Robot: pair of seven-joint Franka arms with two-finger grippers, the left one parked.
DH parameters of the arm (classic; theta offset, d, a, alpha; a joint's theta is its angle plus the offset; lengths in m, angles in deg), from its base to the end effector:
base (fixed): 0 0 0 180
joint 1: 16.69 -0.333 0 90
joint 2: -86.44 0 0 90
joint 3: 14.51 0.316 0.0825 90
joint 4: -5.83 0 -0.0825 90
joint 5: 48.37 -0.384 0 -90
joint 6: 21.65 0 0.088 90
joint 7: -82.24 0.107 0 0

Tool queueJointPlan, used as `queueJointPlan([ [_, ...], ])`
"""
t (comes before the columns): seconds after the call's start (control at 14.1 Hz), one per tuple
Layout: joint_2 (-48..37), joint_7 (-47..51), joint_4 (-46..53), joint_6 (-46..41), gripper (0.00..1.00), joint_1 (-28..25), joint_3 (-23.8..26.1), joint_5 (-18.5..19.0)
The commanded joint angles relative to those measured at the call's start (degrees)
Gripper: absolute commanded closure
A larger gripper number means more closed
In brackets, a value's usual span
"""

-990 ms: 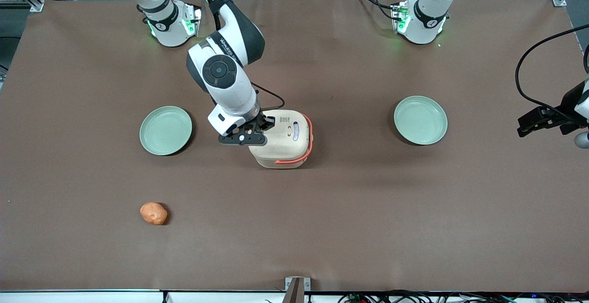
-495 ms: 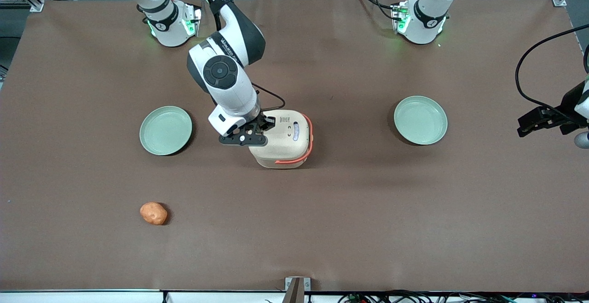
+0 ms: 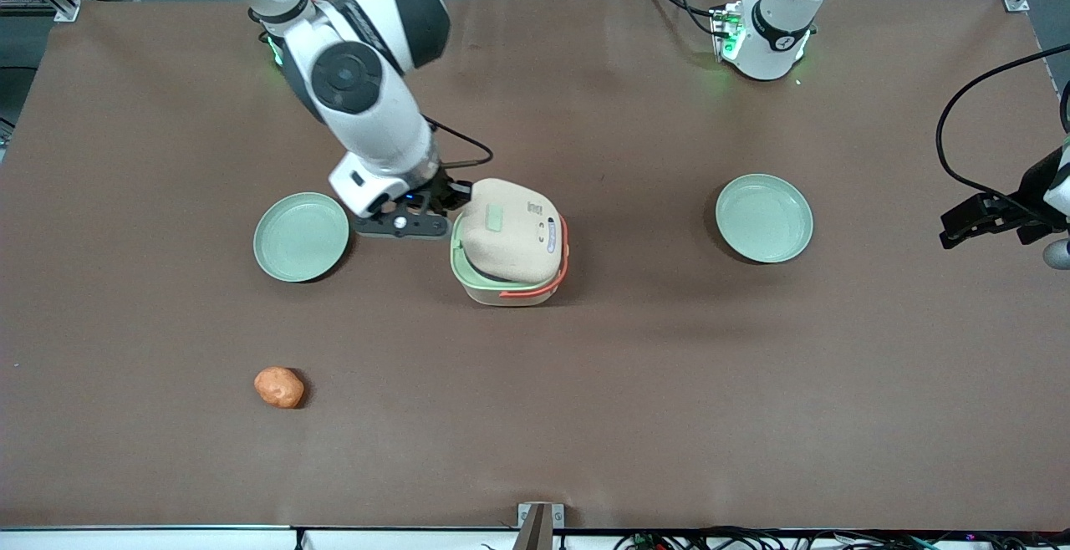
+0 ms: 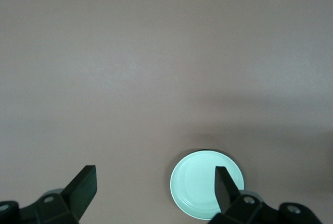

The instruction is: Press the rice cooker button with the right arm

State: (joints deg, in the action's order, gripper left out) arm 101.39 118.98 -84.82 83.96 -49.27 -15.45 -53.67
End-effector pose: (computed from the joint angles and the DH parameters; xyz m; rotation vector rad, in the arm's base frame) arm 0.5417 0.3435 0.4865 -3.0655 0.1739 0.0729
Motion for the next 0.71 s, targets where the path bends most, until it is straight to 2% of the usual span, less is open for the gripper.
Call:
queueJointPlan([
  [0.0,-4.3,-2.18,-1.29,-2.76,0.87,7.07,0.51,0.12],
  [0.14,-5.89,-6.22,-1.29,-4.44,0.73,14.0,0.6,0.12],
  [0.28,-6.95,-9.13,-0.5,-6.45,0.29,19.81,0.6,0.12],
  [0.35,-7.12,-9.49,0.63,-8.29,0.0,21.67,0.51,0.12],
  [0.49,-6.78,-9.49,5.28,-13.91,0.0,24.92,0.6,0.03],
  [0.64,-6.6,-9.75,7.23,-15.87,0.0,27.56,0.6,0.2],
])
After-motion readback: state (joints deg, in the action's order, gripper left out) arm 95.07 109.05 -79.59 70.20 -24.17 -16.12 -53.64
